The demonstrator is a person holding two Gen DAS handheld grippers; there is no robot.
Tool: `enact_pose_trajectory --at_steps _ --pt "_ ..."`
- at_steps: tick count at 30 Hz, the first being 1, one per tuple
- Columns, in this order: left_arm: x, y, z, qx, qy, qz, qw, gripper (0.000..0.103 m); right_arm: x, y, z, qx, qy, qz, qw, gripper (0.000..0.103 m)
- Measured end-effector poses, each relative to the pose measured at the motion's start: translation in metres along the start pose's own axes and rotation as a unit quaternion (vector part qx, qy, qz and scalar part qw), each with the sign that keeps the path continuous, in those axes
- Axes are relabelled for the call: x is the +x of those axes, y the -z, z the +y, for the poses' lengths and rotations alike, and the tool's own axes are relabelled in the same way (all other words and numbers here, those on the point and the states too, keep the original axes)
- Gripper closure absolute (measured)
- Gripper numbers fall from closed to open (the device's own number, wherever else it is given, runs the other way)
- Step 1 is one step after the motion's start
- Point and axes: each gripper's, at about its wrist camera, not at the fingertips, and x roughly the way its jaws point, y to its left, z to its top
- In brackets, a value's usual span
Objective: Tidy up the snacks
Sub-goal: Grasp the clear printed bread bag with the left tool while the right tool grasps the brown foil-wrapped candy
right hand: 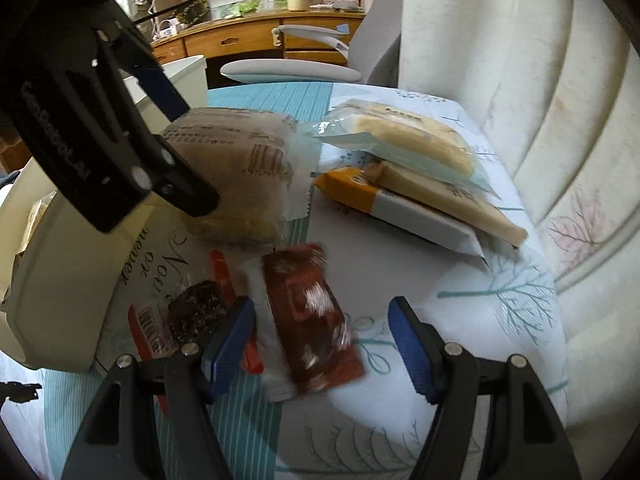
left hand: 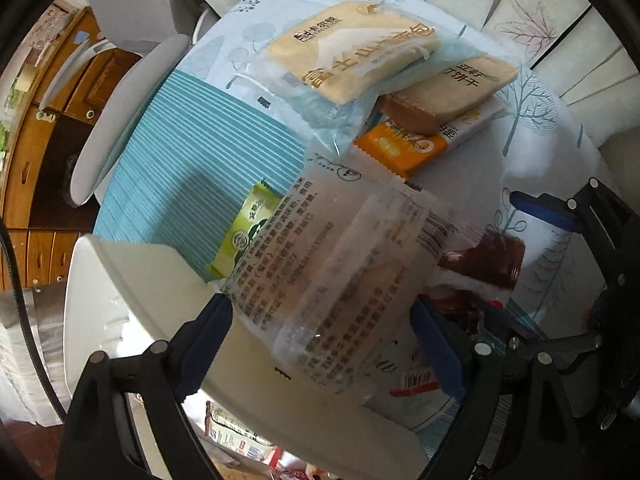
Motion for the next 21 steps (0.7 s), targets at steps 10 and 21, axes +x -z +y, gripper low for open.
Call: enact_pose_trajectory --at_steps 10,21 --pt "0.012 -0.020 0.020 -0.043 0.024 0.006 0.9988 0.011 0.018 -0.011 0.002 -0.011 -0.027 0.012 1.000 0.054" --pt "0.015 -0.019 0.027 -0.064 0.032 -0.016 0.9973 0.016 0.014 -0.009 -0.003 0.012 -0.045 0.028 0.999 0.061"
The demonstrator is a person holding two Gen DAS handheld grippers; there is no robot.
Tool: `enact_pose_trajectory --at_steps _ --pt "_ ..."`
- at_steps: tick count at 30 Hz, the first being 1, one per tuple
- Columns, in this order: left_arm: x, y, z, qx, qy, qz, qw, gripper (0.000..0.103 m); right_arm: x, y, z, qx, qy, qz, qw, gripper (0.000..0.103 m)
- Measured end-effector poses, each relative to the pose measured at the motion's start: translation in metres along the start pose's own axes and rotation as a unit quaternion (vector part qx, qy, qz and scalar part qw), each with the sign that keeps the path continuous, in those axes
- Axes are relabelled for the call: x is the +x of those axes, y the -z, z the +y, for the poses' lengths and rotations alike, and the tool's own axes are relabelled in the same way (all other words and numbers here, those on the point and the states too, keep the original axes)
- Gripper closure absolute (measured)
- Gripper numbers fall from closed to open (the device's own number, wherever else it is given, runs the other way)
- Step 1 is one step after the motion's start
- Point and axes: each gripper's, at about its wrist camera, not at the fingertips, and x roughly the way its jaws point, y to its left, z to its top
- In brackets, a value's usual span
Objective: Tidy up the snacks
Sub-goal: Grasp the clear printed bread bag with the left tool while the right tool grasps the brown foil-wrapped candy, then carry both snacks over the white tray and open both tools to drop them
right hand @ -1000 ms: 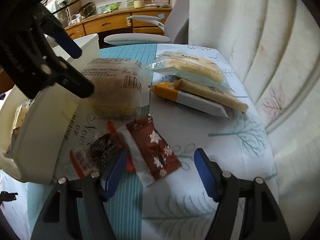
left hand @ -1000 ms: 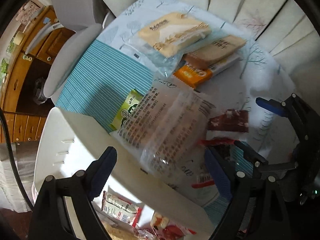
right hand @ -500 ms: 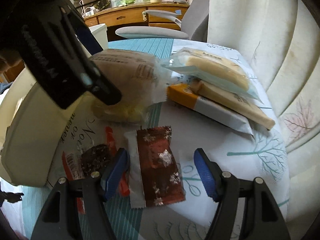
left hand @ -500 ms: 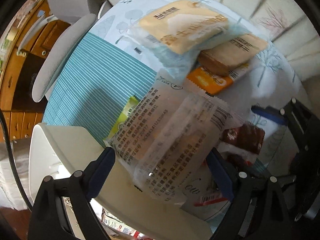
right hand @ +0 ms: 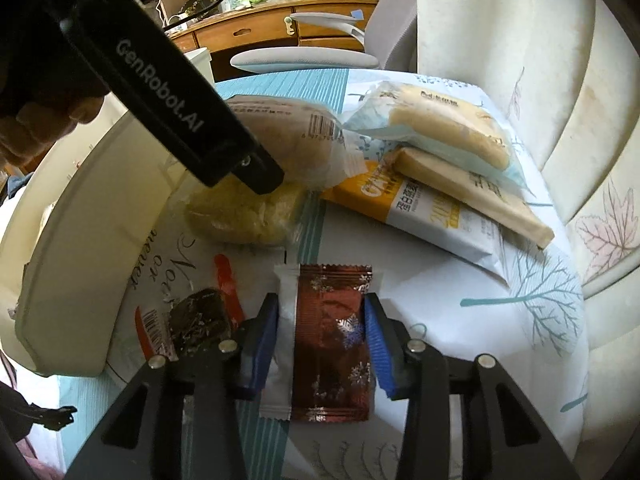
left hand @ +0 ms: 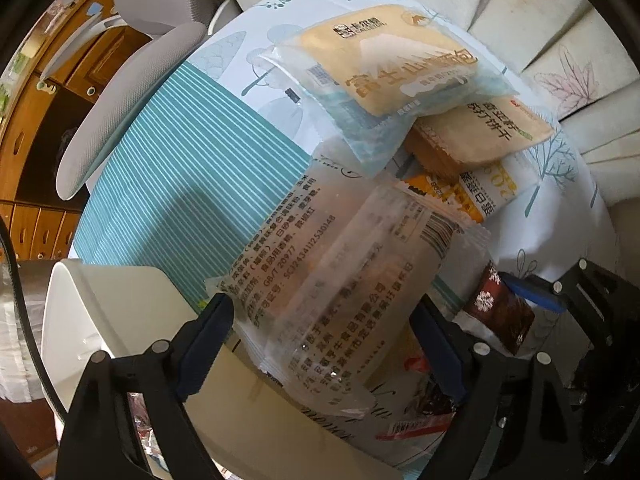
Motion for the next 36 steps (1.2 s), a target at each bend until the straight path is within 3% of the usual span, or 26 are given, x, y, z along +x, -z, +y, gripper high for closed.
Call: enact_pose_trajectory --at_steps 2,11,22,31,36 --pt "-0.005 0.008 -0.002 -0.008 0.007 -0.007 0.9999 0.029 0.000 0.000 -0.003 0.006 -0.002 0.004 1.000 0.061" --pt "-0.015 0.025 -0.002 -0.056 0.014 -0.019 0.9981 0.045 -0.005 0.008 -0.015 0.039 -0.017 0.024 0.999 0.061" --pt "-0.031 0.053 0.000 -0.117 0.041 -0.034 0.9916 0.053 -0.036 0.016 -0.015 0.056 -0.024 0.032 0.998 0.061" --pt "-0.068 0.074 0.005 -0.147 0.066 -0.058 0.9853 0.057 -0.068 0.009 -0.005 0.056 -0.031 0.022 0.998 0.061" --pt "-0.094 0.091 0.013 -0.172 0.091 -0.084 0.9773 0.059 -0.084 0.004 0.008 0.047 -0.032 0.008 0.998 0.062"
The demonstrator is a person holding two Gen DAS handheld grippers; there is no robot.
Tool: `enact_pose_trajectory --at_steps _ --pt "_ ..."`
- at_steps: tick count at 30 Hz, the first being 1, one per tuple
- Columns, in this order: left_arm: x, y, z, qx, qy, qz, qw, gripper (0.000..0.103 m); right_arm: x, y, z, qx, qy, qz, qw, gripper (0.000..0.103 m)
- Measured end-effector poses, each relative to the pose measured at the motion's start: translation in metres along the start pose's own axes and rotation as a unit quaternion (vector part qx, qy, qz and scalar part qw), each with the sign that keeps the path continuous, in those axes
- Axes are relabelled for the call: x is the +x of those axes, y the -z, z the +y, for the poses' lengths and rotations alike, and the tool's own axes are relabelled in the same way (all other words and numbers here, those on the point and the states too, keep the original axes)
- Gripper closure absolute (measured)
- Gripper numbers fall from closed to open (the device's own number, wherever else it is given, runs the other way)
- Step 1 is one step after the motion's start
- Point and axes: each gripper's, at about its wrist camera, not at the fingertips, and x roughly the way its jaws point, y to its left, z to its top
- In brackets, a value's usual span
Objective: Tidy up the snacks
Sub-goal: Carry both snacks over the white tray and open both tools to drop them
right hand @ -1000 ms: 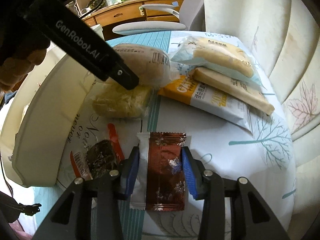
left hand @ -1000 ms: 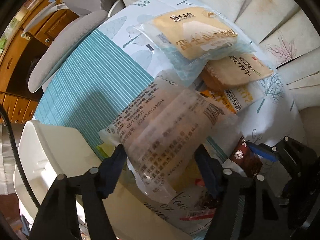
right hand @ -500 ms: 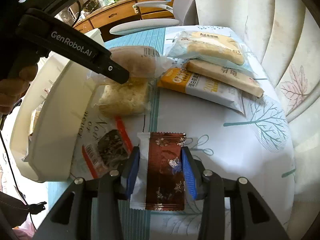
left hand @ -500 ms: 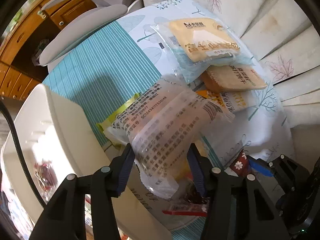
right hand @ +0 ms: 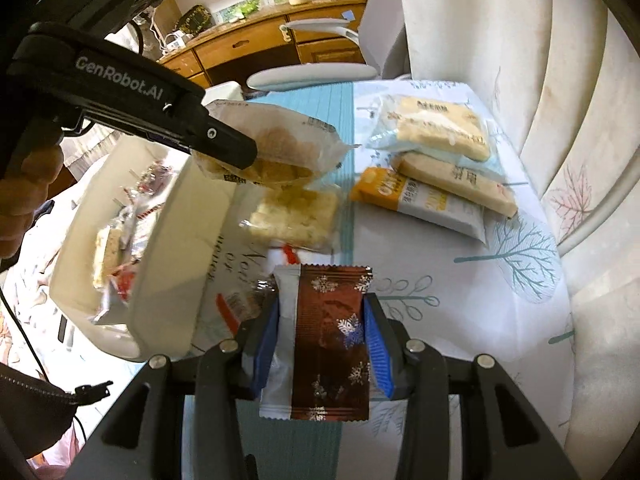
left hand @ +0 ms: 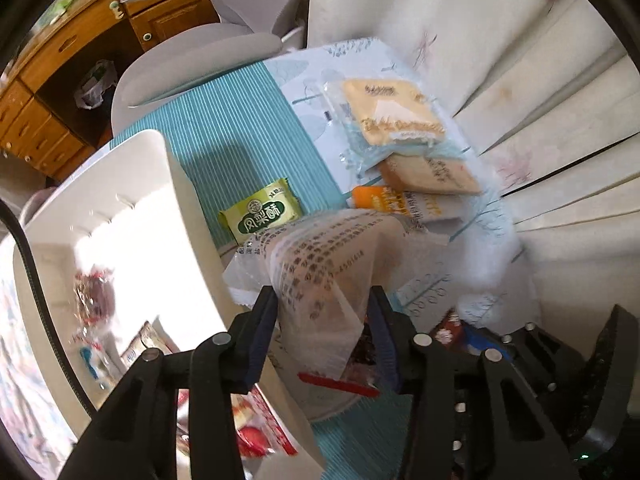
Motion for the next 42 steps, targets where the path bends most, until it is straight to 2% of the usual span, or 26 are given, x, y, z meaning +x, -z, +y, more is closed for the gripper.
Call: enact_pose_trajectory --at_steps 5,11,17,25,34,38,42 --pt "-0.025 0.016 0.002 -0.012 0.034 -0.019 0.9992 0.064 -0.018 0.000 0.021 -0.014 -0.002 -0.014 1.000 0.062" --pt "-0.052 0.035 0.004 -0.014 0.045 -0.041 0.9980 0.065 -0.039 -0.003 0.048 -0.023 -0.010 -0.030 0.999 0.062" --pt "-0.093 0.058 0.026 -0.039 0.057 -0.078 0.9945 0.065 -0.055 -0.008 0.077 -0.038 -0.015 -0.047 0.998 0.062" --pt "-0.135 0.091 0.077 -0.075 0.046 -0.116 0.9893 0.065 -0.066 -0.018 0.121 -0.064 -0.022 -0.067 0.995 0.062" --pt "-0.156 0.133 0.142 -0.121 0.021 -0.138 0.9828 0.064 -0.054 -0.033 0.163 -0.048 -0.051 -0.066 0.995 0.061" --pt "-0.155 0.149 0.166 -0.140 0.016 -0.140 0.9800 0.063 -0.045 -0.037 0.174 -0.029 -0.058 -0.062 0.996 0.061" --pt "-0.148 0.165 0.185 -0.154 0.019 -0.125 0.9799 0.060 -0.037 -0.046 0.185 -0.012 -0.066 -0.060 0.996 0.061"
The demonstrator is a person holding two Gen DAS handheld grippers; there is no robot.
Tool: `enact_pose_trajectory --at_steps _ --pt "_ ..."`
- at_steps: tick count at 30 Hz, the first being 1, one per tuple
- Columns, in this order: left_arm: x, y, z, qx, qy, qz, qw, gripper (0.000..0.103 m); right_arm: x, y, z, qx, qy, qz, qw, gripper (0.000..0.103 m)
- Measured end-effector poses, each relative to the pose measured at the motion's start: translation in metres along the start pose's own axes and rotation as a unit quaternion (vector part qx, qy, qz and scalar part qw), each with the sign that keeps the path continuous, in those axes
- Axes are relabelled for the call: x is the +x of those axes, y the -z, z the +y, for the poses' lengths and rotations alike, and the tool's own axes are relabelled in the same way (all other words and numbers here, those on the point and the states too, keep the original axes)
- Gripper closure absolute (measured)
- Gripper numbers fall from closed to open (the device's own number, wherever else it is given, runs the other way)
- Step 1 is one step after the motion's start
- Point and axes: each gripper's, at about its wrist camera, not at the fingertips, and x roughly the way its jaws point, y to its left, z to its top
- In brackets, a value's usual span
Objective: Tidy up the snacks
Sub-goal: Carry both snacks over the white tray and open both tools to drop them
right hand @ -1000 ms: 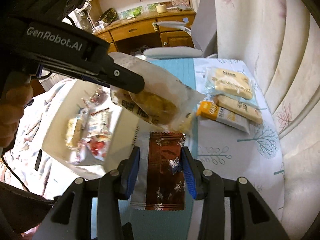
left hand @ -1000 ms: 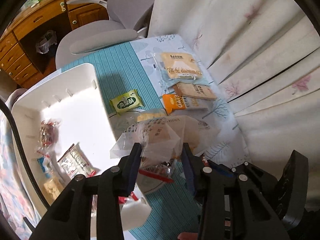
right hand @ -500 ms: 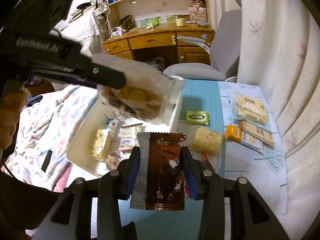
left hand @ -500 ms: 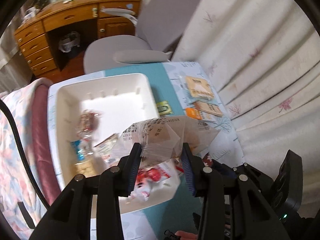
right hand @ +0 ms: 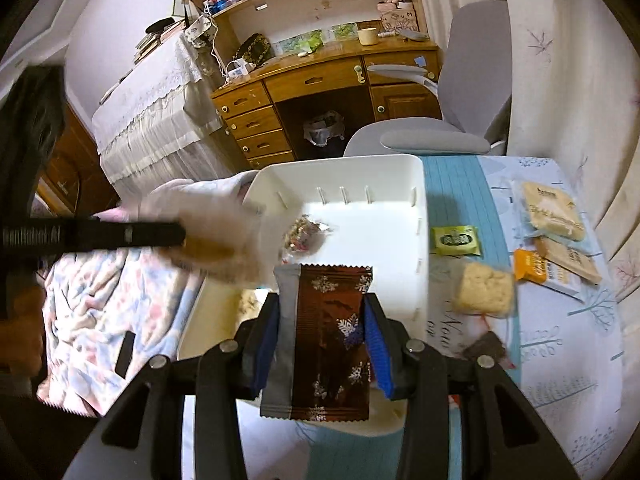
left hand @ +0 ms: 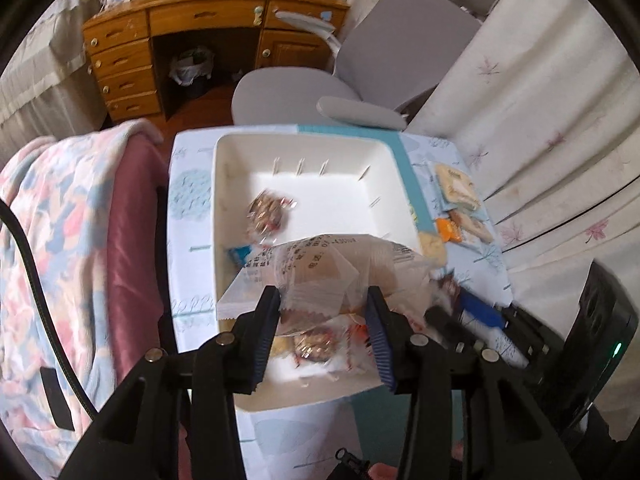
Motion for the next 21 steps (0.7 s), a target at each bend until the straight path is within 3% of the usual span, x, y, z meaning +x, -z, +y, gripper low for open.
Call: enact_pose_trajectory --at_steps 3,11,21 --pt "0.001 0.009 0.013 -0.007 -0.003 0.005 1.0000 0.056 0.004 -0.006 0.005 0.009 -0.005 -0.004 1.000 0.061" --pt "0.004 0.021 0.030 -0.035 -0.002 -0.009 0.9994 0.053 0.007 -0.012 0.002 0.026 0.009 0.009 1.000 0.046" --pt "0.010 0.044 0.009 -0.051 -0.011 -0.002 0.9986 0.048 -0.015 0.002 -0.029 0.047 0.032 0.013 0.998 0.043"
